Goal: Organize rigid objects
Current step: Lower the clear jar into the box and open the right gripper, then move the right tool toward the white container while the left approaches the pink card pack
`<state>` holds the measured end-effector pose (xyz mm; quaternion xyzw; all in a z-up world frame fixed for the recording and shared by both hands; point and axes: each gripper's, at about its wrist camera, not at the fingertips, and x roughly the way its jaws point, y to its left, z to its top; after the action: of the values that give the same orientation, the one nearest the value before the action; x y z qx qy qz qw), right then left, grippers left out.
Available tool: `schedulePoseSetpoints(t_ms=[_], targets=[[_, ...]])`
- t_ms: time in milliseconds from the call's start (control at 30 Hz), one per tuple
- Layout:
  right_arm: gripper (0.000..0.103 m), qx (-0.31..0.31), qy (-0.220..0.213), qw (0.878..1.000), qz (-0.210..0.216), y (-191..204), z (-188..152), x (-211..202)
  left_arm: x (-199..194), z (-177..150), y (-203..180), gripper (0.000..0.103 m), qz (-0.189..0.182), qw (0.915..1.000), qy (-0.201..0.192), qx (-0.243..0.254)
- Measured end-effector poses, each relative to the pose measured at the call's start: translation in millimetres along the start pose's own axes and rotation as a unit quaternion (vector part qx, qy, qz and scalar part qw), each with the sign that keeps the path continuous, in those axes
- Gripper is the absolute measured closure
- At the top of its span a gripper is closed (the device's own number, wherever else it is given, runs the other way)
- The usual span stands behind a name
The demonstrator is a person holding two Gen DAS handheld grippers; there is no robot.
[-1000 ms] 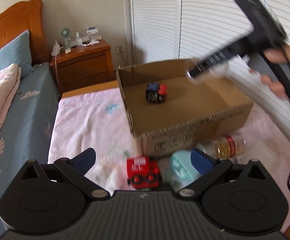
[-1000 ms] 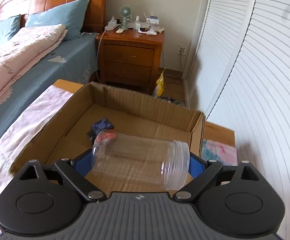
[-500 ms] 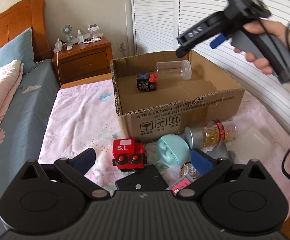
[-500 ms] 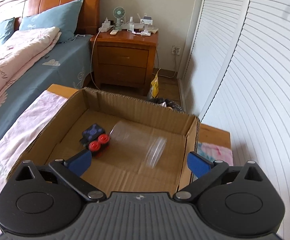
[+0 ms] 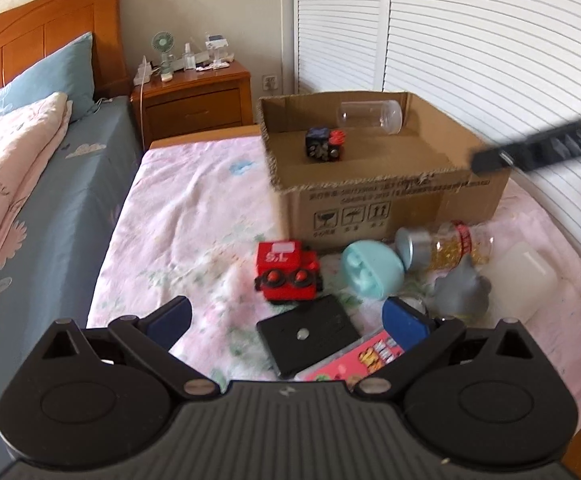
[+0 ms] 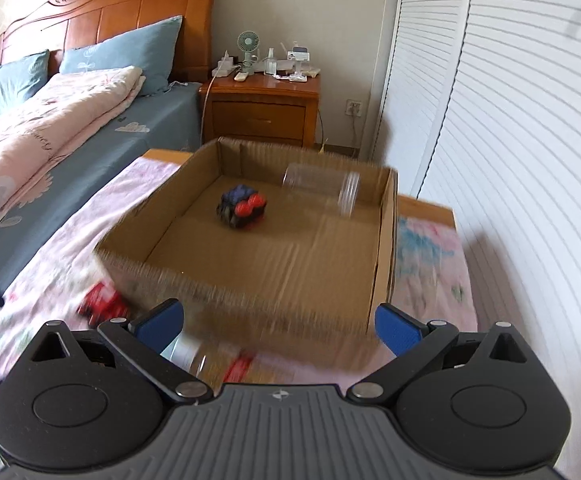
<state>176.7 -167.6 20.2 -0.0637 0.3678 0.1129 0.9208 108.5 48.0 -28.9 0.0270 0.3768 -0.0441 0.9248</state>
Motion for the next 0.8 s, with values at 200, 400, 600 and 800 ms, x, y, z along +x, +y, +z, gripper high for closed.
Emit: schedulePoseSetpoints(t_ms=[200,400,600,800], targets=[[0.000,-0.008,0.022,1.000,-0.003,13,-54,-6,2,-12,-3,0.002,-0.008,0.9999,0.013,0.006],[0.000,-0.020,0.033,0.998,-0.044,22,-94,1,7,-15,-19,0.002,-0.031,0.9987,0.022,0.033],[0.000,-0.012,0.054,0.997,-0.048,18,-115,19,26,-8,-39,0.002,-0.034,0.9976,0.024,0.055],[0.000,0.021,0.053,0.998,-0.019,7,-119,24,45,-9,-43,0.002,-0.031,0.9974,0.045,0.047]])
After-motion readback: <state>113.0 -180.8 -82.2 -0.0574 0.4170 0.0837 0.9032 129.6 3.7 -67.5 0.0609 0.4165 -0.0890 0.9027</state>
